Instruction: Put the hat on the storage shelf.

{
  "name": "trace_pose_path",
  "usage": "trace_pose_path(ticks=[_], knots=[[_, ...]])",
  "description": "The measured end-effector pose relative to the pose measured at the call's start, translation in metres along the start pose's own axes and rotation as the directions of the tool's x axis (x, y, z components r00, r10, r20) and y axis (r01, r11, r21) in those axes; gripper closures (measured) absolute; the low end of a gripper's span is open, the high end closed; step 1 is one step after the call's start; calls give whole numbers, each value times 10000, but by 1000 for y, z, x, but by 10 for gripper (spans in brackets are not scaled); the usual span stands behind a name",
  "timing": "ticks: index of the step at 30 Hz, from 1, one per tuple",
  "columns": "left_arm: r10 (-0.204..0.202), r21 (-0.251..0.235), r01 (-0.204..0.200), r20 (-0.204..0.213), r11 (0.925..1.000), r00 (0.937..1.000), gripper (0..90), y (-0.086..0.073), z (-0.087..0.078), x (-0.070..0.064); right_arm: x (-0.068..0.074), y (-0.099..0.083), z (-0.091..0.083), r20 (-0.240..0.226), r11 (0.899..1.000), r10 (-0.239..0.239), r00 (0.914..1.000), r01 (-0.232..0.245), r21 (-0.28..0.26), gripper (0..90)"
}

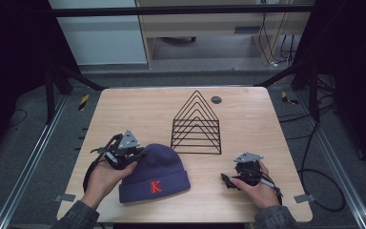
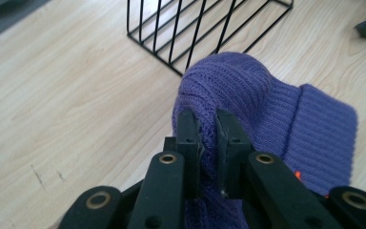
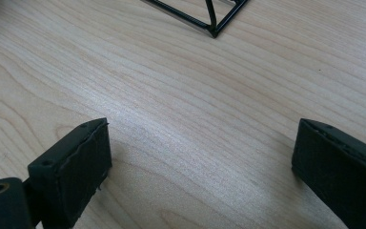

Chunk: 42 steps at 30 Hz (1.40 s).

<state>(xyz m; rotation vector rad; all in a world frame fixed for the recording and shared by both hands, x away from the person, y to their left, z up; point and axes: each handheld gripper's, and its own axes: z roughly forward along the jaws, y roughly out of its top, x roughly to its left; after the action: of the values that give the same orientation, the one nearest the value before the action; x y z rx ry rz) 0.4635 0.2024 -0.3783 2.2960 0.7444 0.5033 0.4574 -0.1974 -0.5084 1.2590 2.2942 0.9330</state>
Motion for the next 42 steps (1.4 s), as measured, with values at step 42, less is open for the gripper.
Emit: trace_pose_path(ticks=[42], knots=[[1231,-2054,-1385,-861,9688,9886,815,97,-103,20,-3,11,-15,-126,9998,-90,9999,88,-195,206]])
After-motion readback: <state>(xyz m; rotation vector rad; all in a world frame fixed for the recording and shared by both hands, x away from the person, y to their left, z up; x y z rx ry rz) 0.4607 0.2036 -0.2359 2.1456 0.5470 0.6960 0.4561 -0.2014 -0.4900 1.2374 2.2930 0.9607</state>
